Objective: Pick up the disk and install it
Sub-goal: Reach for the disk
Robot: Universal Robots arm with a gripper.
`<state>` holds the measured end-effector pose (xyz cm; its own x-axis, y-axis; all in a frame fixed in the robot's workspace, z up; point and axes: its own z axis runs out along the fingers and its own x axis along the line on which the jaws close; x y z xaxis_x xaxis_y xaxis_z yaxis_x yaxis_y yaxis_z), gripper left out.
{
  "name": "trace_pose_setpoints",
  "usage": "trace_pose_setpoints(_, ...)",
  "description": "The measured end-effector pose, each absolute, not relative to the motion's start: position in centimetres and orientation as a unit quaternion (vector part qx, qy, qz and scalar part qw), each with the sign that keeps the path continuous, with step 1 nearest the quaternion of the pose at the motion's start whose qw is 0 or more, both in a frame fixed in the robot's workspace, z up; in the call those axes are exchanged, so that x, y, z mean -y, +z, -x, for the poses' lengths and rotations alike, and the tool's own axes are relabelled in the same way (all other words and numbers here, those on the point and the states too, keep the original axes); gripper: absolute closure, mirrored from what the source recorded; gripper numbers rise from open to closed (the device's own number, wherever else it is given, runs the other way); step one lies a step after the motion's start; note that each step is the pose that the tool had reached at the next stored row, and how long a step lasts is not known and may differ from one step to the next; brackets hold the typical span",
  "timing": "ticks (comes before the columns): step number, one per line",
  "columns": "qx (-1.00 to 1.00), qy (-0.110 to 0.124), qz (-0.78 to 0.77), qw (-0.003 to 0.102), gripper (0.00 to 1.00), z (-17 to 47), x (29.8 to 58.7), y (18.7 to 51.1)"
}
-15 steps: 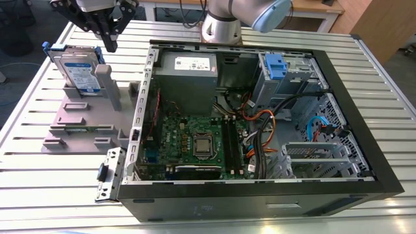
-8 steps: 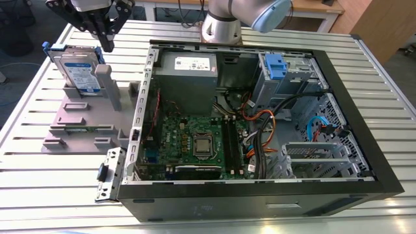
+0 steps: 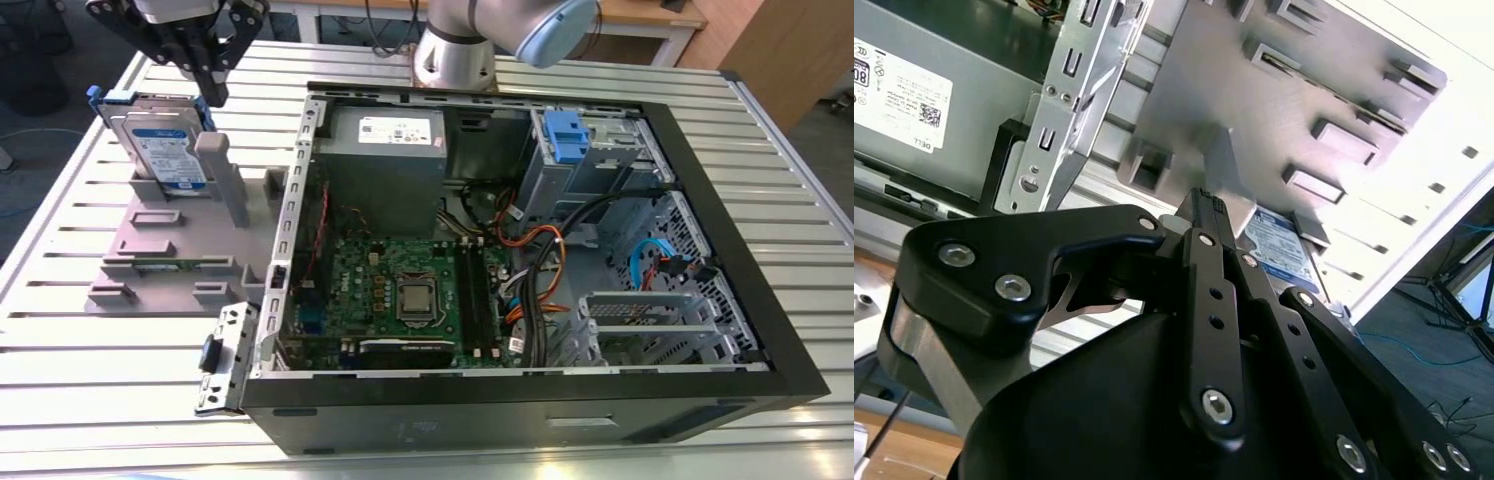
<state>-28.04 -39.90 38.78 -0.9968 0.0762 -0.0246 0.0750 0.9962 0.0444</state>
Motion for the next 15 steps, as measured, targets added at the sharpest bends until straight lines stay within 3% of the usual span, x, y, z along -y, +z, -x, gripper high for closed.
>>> trace_pose_setpoints(15,-0.999,0.022,-0.038,0.013,0.89,28.88,39.9,38.76)
